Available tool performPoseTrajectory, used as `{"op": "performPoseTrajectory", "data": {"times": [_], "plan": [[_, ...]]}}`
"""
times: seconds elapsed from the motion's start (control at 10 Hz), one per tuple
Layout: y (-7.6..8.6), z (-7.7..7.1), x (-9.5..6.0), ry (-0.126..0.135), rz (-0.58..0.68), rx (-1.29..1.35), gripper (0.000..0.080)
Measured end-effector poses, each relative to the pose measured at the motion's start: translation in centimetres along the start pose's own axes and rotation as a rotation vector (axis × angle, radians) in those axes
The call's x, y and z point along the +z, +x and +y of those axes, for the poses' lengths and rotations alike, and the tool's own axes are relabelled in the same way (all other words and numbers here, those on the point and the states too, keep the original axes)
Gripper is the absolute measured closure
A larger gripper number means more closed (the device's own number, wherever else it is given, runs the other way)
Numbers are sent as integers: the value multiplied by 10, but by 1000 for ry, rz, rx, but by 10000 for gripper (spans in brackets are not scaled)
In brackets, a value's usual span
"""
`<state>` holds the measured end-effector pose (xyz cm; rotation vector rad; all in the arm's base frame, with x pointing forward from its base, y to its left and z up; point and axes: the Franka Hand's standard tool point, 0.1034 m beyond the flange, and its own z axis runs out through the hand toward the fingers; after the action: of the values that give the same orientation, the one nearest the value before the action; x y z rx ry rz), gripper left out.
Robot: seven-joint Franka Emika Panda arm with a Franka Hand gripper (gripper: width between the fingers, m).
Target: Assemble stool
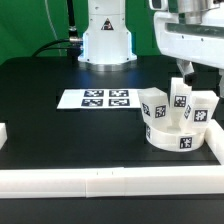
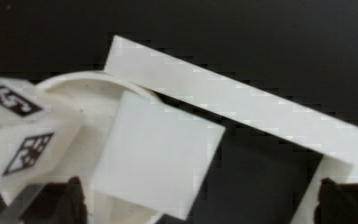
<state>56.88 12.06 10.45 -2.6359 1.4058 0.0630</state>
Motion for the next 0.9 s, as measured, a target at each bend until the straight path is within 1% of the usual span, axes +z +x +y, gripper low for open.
{"op": "performPoseTrajectory", "data": {"times": [0.1, 0.2, 0.4, 0.6, 0.7, 0.8, 0.9], "plan": [[2, -4, -4, 6, 10, -183, 150], [3, -6, -4, 11, 11, -375, 150], [5, -5, -5, 5, 5, -532, 150], [8, -4, -5, -6, 15, -677, 150], [9, -4, -5, -20, 31, -796, 150], [10, -6, -5, -34, 64, -993, 150], [8, -6, -3, -47, 59, -1177, 150]]}}
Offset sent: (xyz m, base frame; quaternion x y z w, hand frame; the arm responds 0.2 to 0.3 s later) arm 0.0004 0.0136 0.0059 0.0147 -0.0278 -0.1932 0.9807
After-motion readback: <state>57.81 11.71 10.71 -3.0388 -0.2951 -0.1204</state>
